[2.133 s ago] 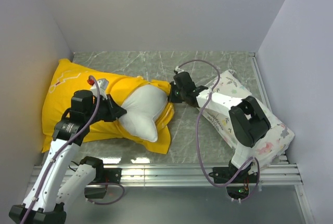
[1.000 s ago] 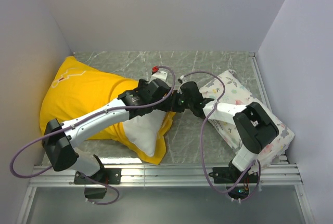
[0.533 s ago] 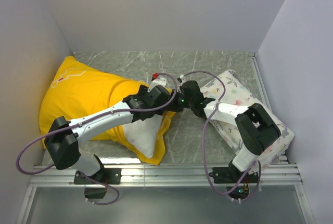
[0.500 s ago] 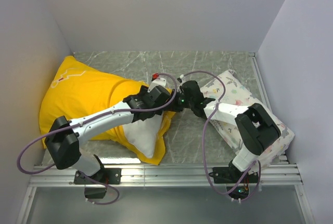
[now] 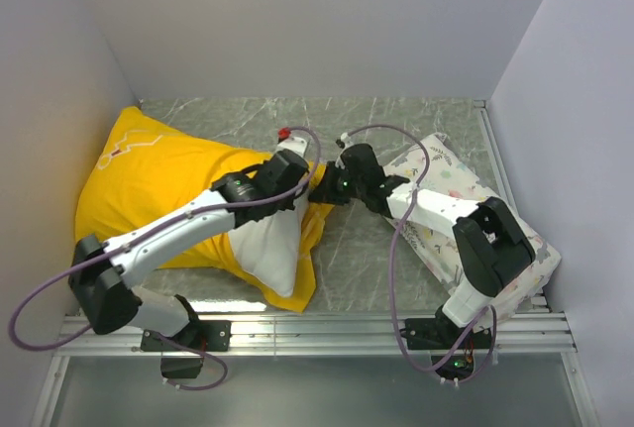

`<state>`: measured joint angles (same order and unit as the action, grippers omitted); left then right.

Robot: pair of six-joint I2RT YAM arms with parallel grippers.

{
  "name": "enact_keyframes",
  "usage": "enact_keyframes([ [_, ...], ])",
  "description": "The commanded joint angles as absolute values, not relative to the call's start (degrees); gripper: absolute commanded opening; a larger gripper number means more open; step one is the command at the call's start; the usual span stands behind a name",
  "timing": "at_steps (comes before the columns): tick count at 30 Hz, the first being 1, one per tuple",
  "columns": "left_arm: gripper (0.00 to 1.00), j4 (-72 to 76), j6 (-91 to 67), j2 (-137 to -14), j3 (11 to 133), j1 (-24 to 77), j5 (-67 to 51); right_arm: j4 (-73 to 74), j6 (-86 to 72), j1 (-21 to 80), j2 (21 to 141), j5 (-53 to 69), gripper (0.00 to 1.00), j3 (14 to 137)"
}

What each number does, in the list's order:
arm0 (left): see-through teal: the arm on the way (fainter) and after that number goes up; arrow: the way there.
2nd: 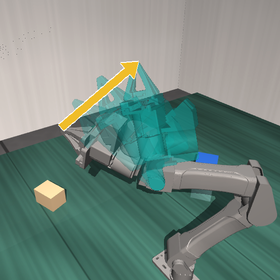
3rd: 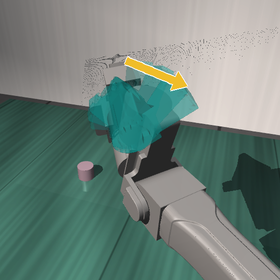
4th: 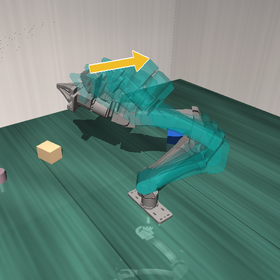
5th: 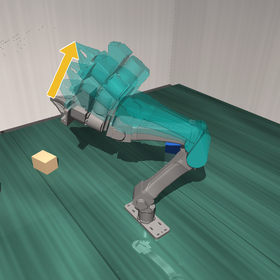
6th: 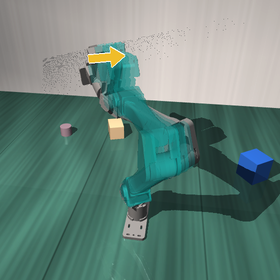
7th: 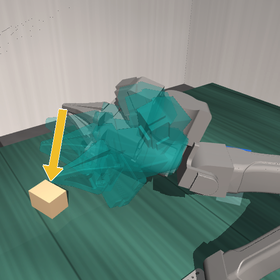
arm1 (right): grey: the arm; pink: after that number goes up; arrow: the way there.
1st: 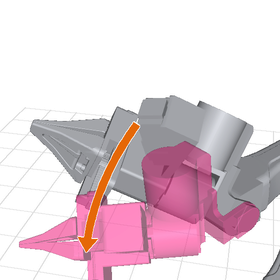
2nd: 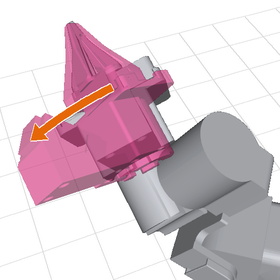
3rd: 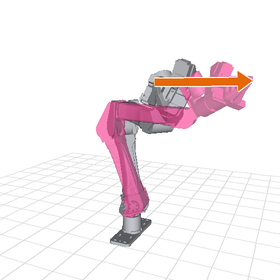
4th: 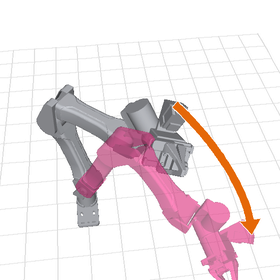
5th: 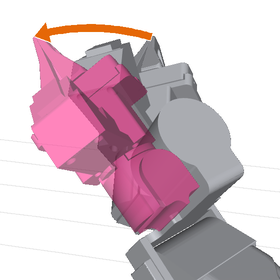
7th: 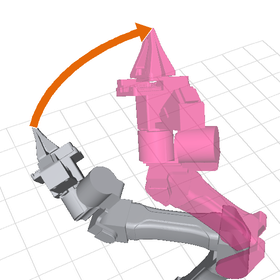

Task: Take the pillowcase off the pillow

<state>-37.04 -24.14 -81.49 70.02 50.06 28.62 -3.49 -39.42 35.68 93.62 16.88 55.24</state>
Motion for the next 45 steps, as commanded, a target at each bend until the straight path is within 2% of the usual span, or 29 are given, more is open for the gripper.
enact_keyframes([
  [1, 0.00, -41.74, -20.84, -72.26, 75.50, 50.10, 20.05, 2.01, -35.25, 32.36, 92.90, 8.18, 0.00, 61.69],
  [6, 0.01, -44.73, -18.46, -63.92, 74.62, 50.18, 13.63, 3.78, -35.51, 27.17, 96.23, 9.40, 0.00, 67.30],
  [19, 0.00, -49.13, -17.75, -57.57, 70.49, 50.10, 4.93, 7.56, -36.83, 21.80, 105.81, 11.60, 0.00, 83.58],
  [33, 0.01, -54.15, -19.16, -53.88, 75.14, 50.19, 5.01, 7.39, -36.91, 21.88, 114.52, 13.44, 0.00, 90.62],
  [40, 0.01, -39.57, -24.69, -54.66, 75.76, 50.10, 12.91, 3.97, -34.28, 25.14, 114.35, 18.54, 0.00, 89.48],
  [43, 0.00, -31.40, -27.51, -55.54, 74.36, 50.01, 18.87, 0.19, -34.89, 24.79, 109.02, 21.36, 0.23, 84.91],
  [44, 0.01, -29.81, -28.38, -55.98, 73.92, 49.84, 20.29, 0.09, -34.81, 24.61, 107.42, 21.53, 0.38, 83.08],
  [45, 0.01, -27.71, -28.65, -57.12, 73.92, 49.05, 21.09, 0.09, -34.63, 24.17, 105.84, 21.79, 0.43, 82.45],
])
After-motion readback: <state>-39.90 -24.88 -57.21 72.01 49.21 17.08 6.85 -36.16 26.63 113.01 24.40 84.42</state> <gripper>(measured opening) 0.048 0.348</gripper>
